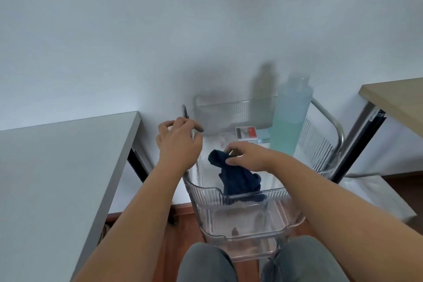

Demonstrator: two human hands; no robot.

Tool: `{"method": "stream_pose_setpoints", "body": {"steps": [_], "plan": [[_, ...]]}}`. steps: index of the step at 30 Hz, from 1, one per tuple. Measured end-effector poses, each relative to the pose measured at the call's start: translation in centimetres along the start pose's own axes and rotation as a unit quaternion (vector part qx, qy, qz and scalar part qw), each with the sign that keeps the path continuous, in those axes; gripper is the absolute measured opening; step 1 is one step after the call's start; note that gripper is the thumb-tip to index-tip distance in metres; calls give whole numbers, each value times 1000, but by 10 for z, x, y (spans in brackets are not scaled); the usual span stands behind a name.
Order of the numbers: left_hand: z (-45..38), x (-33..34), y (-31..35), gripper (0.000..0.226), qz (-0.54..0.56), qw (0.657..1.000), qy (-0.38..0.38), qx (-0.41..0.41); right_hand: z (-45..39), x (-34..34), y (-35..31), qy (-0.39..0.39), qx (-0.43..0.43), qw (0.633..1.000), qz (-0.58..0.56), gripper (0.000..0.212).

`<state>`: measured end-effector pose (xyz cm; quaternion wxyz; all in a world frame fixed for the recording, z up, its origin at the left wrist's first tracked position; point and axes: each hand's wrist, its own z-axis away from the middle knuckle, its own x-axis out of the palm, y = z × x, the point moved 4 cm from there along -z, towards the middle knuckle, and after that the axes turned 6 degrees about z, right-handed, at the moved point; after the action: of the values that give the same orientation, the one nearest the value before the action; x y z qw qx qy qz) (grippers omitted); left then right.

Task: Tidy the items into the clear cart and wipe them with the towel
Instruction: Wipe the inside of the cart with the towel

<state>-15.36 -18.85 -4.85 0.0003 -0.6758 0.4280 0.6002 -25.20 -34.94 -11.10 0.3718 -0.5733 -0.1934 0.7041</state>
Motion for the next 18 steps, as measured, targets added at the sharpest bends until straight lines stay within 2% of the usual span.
{"method": "stream_pose_setpoints", "body": {"steps": [2,4,6,9,13,15,18], "plan": [[1,0,5,25,-96,995,-29,31,13,-14,2,49,5,986,-161,8],[1,1,11,36,-126,988,-78,46,22,-22,-2,91,-7,970,-225,8],[0,0,19,48,-92,985,-139,46,26,-26,-9,118,-29,953,-278,11],[2,-5,38,45,-23,981,-186,58,32,-32,-24,142,-77,933,-321,7],[-3,-22,57,22,105,986,-118,57,43,-39,-39,174,-113,934,-292,10],[-6,-28,60,17,205,973,-97,49,48,-42,-43,183,-114,937,-276,12],[-7,-35,67,17,221,970,-89,56,57,-47,-51,189,-105,940,-262,16]]}}
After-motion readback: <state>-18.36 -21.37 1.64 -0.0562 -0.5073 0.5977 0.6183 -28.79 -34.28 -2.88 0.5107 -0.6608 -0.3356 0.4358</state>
